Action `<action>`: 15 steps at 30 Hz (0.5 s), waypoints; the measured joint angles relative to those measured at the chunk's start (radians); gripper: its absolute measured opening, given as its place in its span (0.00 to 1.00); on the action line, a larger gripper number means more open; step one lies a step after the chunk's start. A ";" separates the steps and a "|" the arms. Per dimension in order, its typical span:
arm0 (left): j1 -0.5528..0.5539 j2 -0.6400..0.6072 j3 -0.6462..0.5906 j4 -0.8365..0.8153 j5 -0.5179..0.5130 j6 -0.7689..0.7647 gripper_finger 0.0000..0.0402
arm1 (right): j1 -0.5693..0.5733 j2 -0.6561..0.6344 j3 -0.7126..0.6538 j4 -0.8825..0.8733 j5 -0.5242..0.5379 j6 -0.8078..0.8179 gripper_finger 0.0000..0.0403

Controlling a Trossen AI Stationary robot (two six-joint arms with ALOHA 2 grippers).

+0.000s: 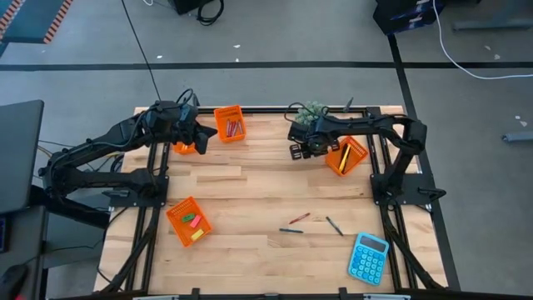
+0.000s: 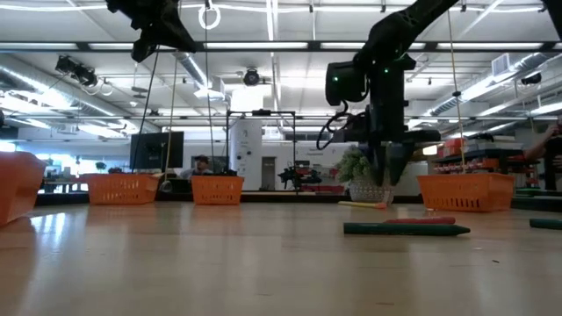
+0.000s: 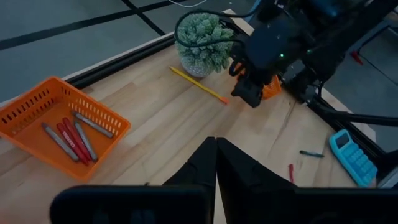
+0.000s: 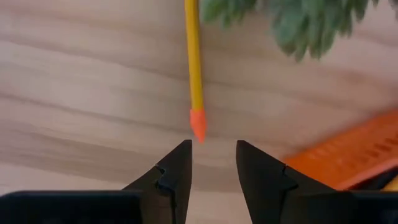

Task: Sort crayons/erasers/pens/pencils in bins
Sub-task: Put the yellow pencil into the top left orange bin

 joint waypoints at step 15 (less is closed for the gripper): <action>0.000 0.000 0.000 0.001 0.000 -0.036 0.03 | -0.001 0.019 -0.006 0.098 0.053 -0.127 0.32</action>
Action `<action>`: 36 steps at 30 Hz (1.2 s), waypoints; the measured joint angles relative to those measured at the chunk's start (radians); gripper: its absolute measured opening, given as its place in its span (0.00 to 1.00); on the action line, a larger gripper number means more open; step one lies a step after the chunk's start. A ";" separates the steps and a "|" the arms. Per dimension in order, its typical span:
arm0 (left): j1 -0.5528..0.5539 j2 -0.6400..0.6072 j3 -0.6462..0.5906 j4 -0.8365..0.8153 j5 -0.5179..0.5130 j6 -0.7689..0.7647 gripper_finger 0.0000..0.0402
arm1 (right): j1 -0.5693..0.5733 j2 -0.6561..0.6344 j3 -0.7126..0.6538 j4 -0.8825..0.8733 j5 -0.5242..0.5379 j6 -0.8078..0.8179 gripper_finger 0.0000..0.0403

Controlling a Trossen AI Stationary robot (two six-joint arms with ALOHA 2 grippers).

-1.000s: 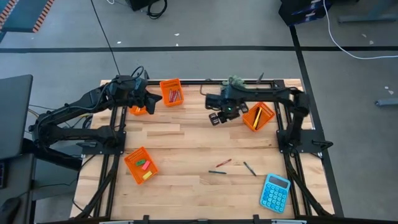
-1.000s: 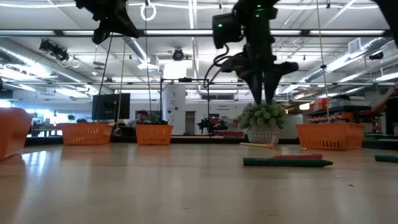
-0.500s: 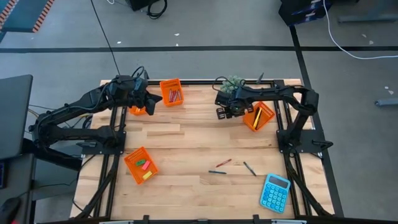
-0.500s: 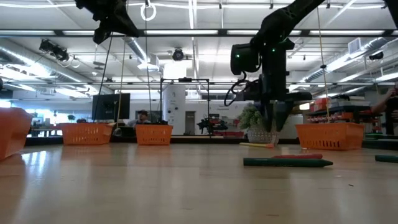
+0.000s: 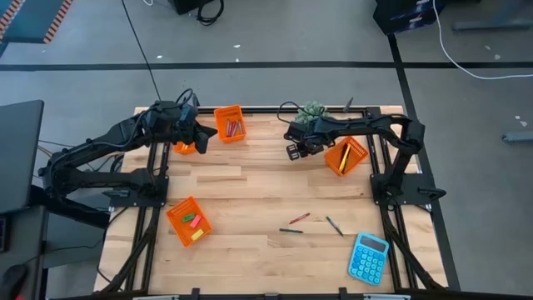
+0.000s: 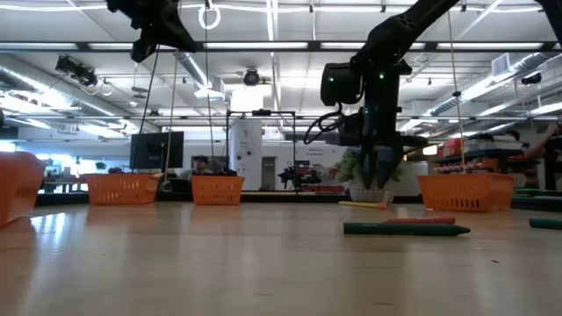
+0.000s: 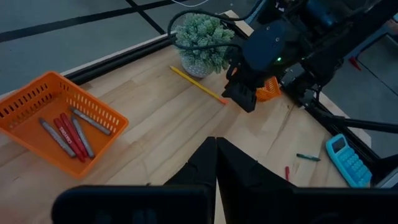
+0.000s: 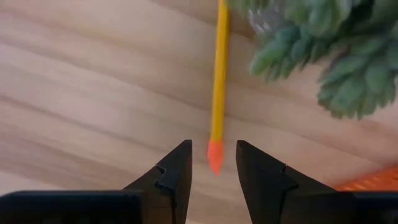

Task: Sort crayons/erasers/pens/pencils in bins
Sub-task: Put the yellow pencil into the top left orange bin

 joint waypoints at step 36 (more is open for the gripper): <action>0.000 0.000 0.000 0.003 0.000 -0.080 0.03 | 0.015 0.001 -0.198 0.264 -0.012 -0.059 0.15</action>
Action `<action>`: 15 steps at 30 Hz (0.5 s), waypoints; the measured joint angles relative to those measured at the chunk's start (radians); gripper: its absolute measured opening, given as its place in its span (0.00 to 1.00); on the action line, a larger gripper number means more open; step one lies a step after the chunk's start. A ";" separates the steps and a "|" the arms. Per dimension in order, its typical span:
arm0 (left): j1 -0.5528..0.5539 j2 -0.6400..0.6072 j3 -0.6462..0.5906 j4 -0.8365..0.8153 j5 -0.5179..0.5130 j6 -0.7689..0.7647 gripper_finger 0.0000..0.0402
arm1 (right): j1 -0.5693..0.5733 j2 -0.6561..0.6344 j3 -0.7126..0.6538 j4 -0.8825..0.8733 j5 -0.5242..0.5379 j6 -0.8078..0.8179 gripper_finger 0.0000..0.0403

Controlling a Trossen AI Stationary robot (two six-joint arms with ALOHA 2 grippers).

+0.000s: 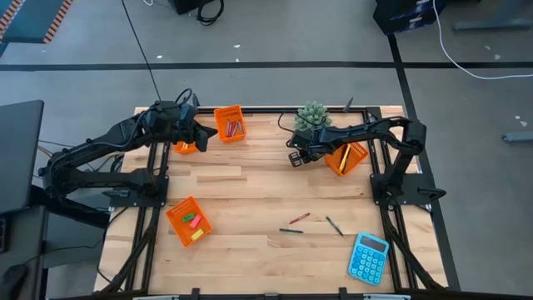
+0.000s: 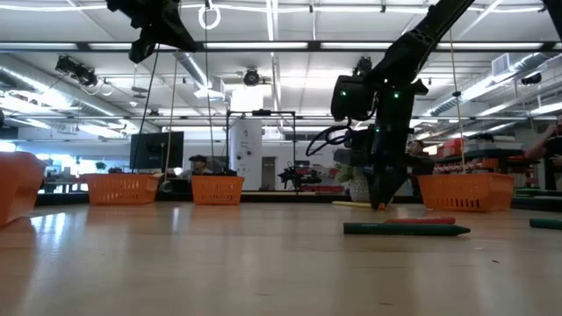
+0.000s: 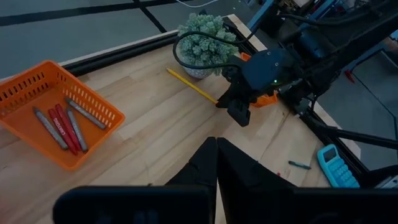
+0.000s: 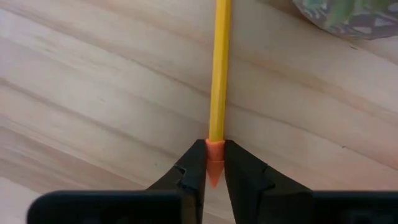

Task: Sort crayons/erasers/pens/pencils in bins
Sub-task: Put the yellow pencil into the top left orange bin

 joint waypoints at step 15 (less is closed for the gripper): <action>0.000 0.000 0.000 0.000 0.000 -0.006 0.05 | 0.015 0.010 0.087 -0.021 -0.144 0.087 0.11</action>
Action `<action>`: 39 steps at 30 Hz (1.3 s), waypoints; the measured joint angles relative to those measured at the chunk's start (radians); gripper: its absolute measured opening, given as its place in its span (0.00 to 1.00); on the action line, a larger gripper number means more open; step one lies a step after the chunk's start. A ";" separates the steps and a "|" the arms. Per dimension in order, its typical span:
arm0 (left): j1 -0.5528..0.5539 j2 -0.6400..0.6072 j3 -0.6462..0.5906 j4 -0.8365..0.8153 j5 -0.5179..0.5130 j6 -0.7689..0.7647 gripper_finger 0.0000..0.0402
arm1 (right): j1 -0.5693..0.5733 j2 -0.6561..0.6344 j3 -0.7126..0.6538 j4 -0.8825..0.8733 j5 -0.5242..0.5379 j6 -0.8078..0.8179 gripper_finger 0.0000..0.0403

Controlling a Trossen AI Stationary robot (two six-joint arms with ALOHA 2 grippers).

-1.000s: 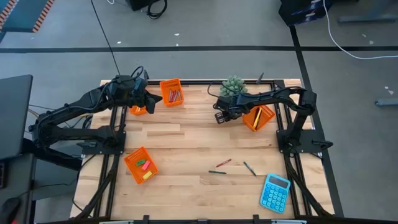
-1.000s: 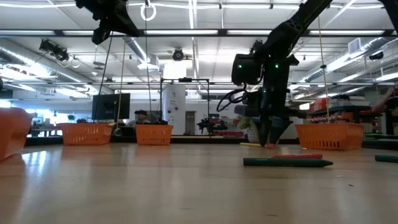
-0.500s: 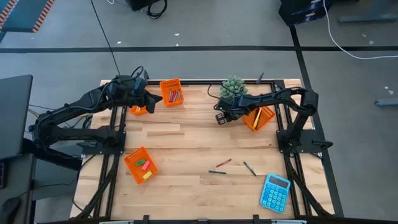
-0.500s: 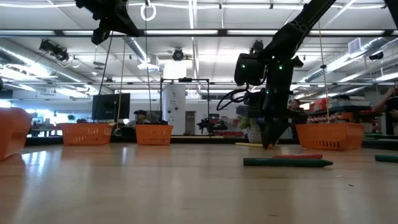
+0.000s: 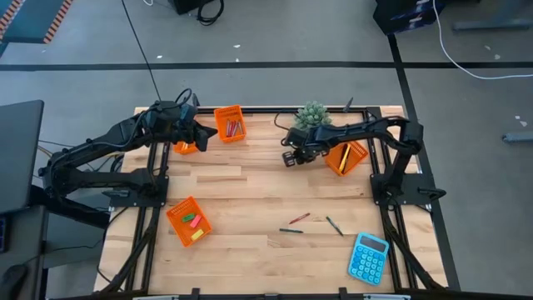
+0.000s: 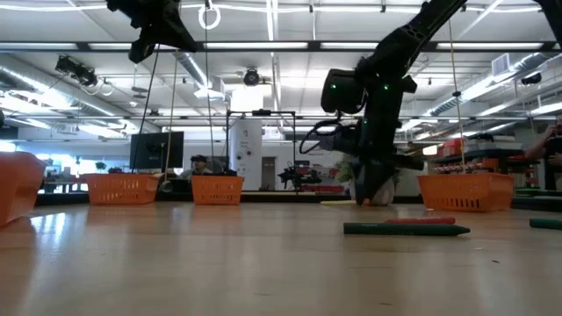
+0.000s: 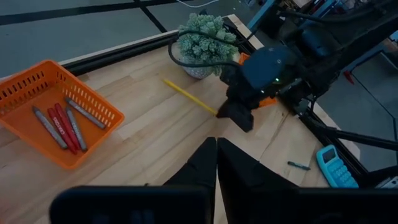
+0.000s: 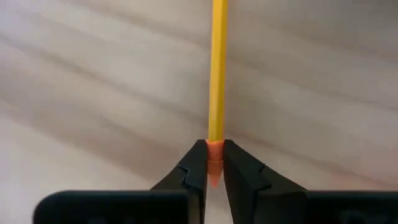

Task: Sort crayons/erasers/pens/pencils in bins
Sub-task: Put the yellow pencil into the top left orange bin

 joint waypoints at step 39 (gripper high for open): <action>0.002 0.091 0.001 0.152 -0.300 -0.591 0.64 | 0.155 -0.005 0.629 -0.014 0.070 -0.287 0.12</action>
